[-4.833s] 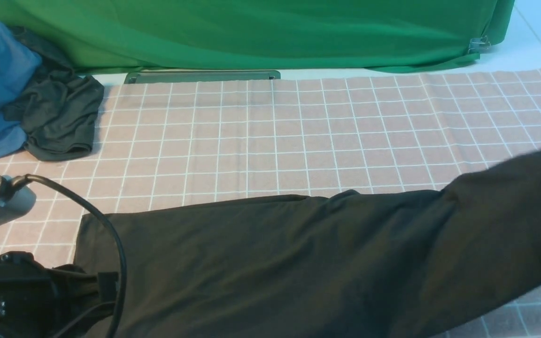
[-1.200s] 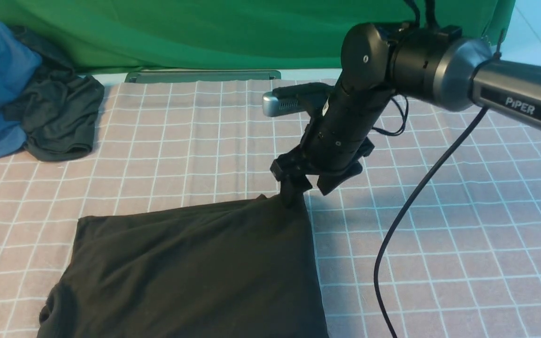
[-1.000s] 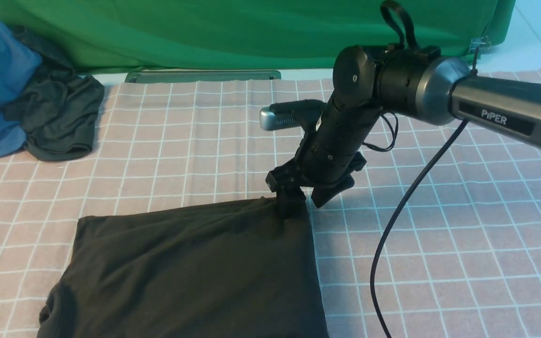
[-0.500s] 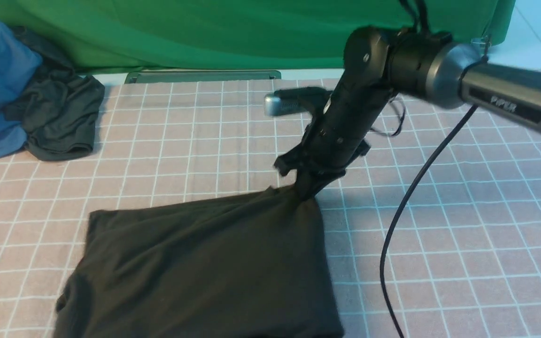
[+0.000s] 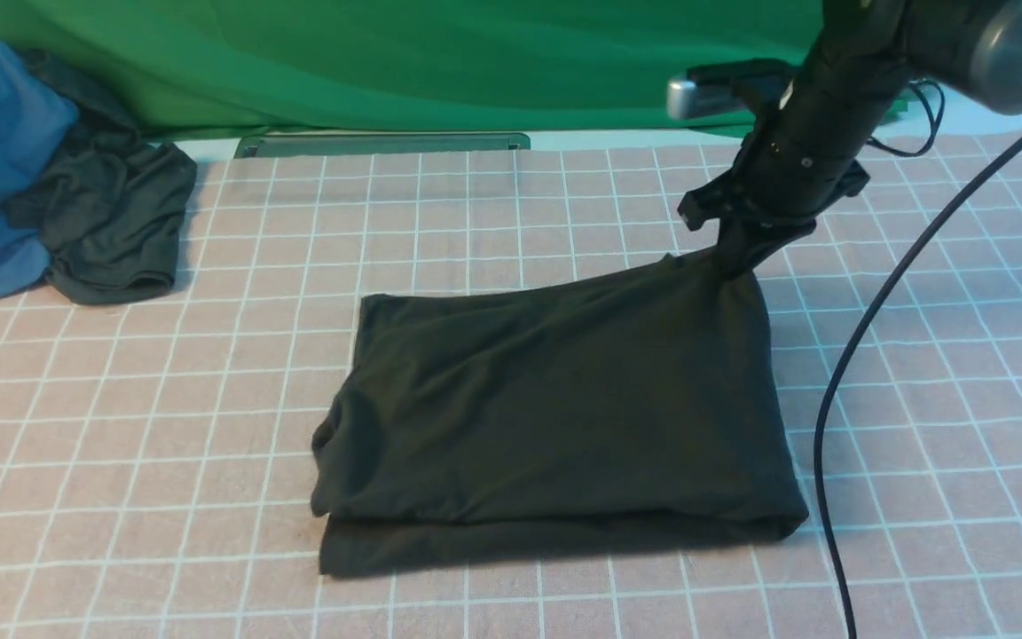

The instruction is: Fold a long-sleeved shirt over a pink coffee tablecloth.

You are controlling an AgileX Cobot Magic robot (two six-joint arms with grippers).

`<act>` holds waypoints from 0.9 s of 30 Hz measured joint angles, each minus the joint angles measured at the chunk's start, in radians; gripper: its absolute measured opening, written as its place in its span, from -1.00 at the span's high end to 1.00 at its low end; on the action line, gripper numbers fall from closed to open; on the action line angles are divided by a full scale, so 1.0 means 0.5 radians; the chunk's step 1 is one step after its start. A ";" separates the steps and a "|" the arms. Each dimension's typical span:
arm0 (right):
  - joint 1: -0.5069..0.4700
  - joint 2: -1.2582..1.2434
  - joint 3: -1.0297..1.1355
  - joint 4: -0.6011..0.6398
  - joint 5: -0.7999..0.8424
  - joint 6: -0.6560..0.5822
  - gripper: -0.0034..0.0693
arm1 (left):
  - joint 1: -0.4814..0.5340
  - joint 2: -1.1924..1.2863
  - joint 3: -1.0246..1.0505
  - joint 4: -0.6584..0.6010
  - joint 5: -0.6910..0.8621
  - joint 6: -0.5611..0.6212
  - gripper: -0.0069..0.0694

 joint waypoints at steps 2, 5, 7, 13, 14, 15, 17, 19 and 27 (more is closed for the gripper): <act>-0.002 0.000 0.000 0.000 -0.005 0.000 0.49 | 0.000 0.000 0.000 0.003 0.000 0.000 0.75; 0.000 -0.005 -0.002 0.000 0.005 -0.006 0.12 | 0.000 0.000 0.000 0.005 0.000 0.000 0.75; 0.000 -0.019 -0.001 0.000 0.048 -0.013 0.02 | 0.000 0.000 0.000 0.005 -0.001 0.000 0.75; 0.000 -0.348 0.002 -0.073 0.113 -0.004 0.71 | 0.000 0.000 0.000 0.005 -0.002 0.000 0.75; 0.002 -0.366 0.002 -0.075 0.113 -0.002 0.72 | 0.000 0.000 0.000 0.005 -0.002 0.000 0.75; 0.004 -0.564 0.002 -0.075 0.115 0.000 0.79 | 0.000 0.000 0.000 0.005 -0.002 0.017 0.75; 0.008 -0.732 0.002 -0.076 0.115 0.000 0.80 | 0.000 0.000 0.000 0.005 -0.002 0.033 0.75; 0.022 -0.946 0.002 -0.087 0.115 0.007 0.80 | 0.000 0.000 0.000 0.005 -0.002 0.044 0.75; 0.030 -1.837 0.380 -0.107 -0.211 0.045 0.80 | 0.000 0.000 0.000 0.005 -0.009 0.126 0.75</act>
